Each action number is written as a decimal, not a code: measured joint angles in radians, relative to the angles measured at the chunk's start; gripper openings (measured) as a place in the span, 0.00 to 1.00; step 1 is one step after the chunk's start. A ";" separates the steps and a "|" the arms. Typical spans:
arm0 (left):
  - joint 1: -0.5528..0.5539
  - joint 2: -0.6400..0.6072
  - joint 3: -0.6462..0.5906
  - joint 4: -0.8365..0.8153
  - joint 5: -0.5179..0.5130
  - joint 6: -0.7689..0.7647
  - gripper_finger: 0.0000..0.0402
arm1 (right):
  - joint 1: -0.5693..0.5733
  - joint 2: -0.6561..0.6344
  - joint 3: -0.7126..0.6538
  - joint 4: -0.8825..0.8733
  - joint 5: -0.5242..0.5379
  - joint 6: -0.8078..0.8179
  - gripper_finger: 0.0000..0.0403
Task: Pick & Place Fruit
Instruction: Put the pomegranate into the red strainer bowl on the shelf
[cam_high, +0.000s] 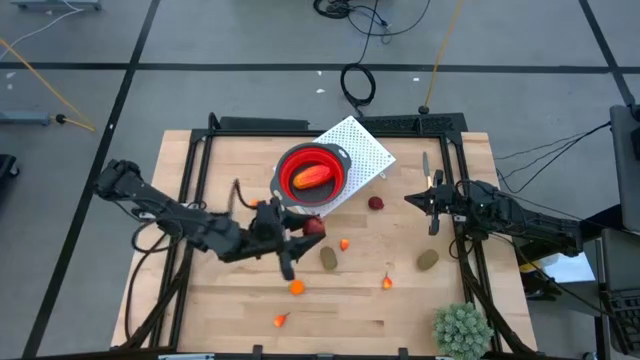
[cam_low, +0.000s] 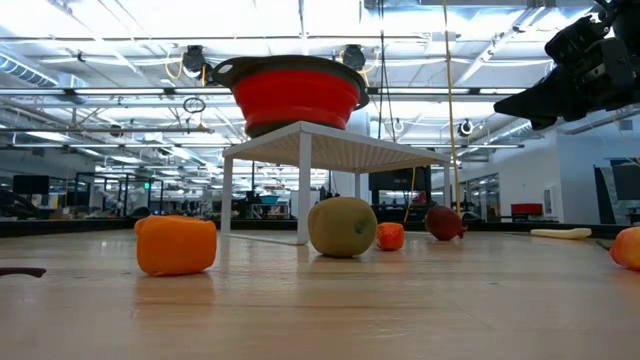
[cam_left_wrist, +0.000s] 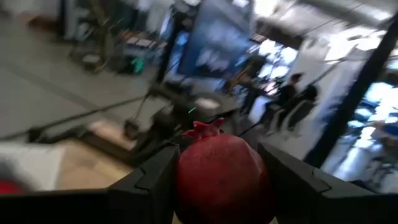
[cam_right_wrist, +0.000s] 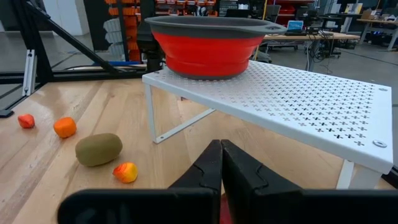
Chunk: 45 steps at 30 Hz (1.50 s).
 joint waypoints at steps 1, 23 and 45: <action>0.013 0.000 0.000 -0.034 -0.004 -0.024 0.50 | 0.000 0.000 0.000 0.000 0.000 0.000 0.00; 0.375 0.000 0.000 -0.320 0.097 0.277 0.50 | 0.000 0.000 0.000 0.000 0.000 -0.028 0.00; 0.608 -0.001 0.000 -0.657 0.343 0.318 0.50 | 0.000 0.000 0.000 0.000 0.000 -0.031 0.00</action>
